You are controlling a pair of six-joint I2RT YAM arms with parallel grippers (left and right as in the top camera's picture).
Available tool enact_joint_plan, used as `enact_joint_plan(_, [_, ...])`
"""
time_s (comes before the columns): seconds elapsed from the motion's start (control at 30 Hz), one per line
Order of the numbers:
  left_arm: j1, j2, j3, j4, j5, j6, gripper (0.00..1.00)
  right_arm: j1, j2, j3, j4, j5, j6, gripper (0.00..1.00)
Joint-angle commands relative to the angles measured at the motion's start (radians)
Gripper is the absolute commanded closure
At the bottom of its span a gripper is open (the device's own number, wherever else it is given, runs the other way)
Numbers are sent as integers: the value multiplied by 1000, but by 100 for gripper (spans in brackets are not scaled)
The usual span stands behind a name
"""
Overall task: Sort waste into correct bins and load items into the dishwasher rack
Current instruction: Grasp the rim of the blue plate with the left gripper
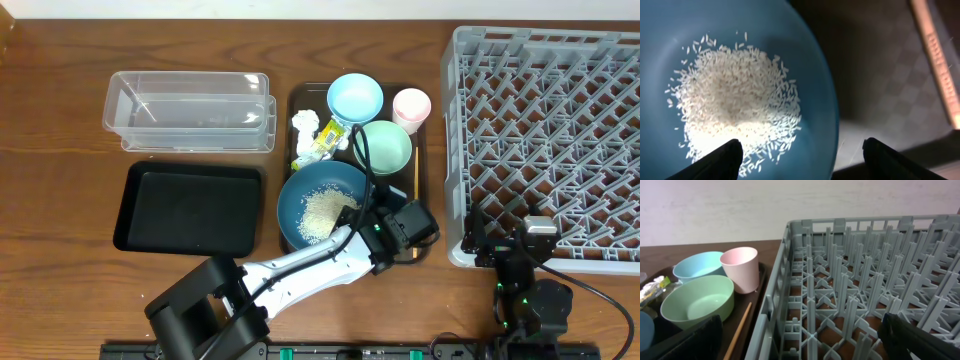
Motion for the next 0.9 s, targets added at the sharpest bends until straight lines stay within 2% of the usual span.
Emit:
enact_joint_plan(0.0, [3,22,13,11,-27,-18,21,-11,-3,-1,-4,3,12,1])
enact_joint_plan(0.47, [3,34,-25,42,-27,-85,25,-11,-3,-1,-4,3,12,1])
enact_joint_plan(0.7, [3,34,-28,53,3,-100,39,-11,-3,-1,-4,3,12,1])
enact_joint_plan(0.87, [3,37,-35,53,2,-100,40,-11,-3,-1,-4,3,12,1])
